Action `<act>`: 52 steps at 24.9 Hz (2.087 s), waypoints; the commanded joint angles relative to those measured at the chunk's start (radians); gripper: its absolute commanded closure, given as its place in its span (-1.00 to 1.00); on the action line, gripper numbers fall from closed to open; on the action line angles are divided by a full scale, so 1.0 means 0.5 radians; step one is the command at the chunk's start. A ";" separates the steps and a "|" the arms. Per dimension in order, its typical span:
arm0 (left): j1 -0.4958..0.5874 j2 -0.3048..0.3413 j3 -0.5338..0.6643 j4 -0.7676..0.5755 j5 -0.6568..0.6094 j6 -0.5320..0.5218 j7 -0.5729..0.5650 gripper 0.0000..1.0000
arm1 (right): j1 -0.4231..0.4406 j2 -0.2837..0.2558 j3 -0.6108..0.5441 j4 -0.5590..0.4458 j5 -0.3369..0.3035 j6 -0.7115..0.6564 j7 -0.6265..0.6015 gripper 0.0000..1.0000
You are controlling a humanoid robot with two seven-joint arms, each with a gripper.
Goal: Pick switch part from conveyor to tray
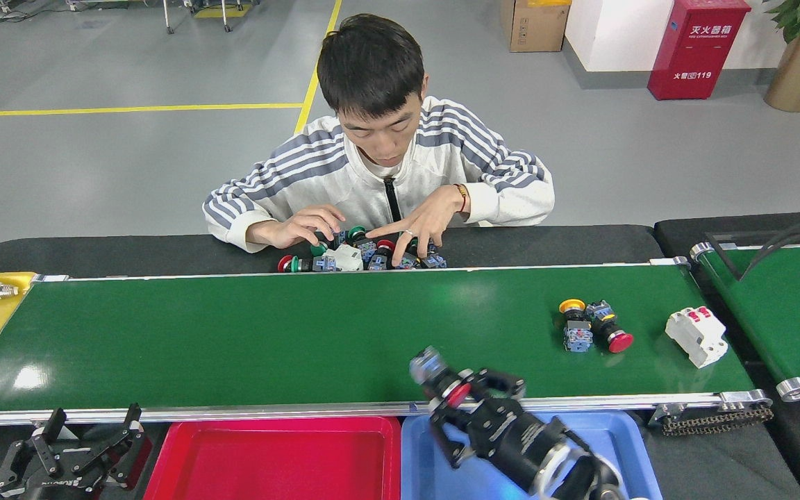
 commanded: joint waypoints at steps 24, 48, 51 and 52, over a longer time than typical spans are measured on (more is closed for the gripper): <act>-0.025 0.016 0.006 0.008 0.008 0.011 0.009 -1.00 | 0.302 0.112 -0.780 -0.037 0.131 1.304 -0.361 -0.97; -0.108 0.022 -0.003 0.057 -0.004 -0.010 0.009 -1.00 | -0.376 0.290 -0.344 0.758 0.134 1.329 -0.284 -0.97; -0.108 0.010 -0.018 0.067 -0.013 -0.013 0.009 -1.00 | -0.440 0.351 -0.335 0.868 0.134 1.329 -0.284 -0.96; -0.123 0.022 -0.046 0.076 -0.013 -0.013 0.009 -1.00 | -0.459 0.357 -0.329 0.893 0.134 1.329 -0.284 -0.92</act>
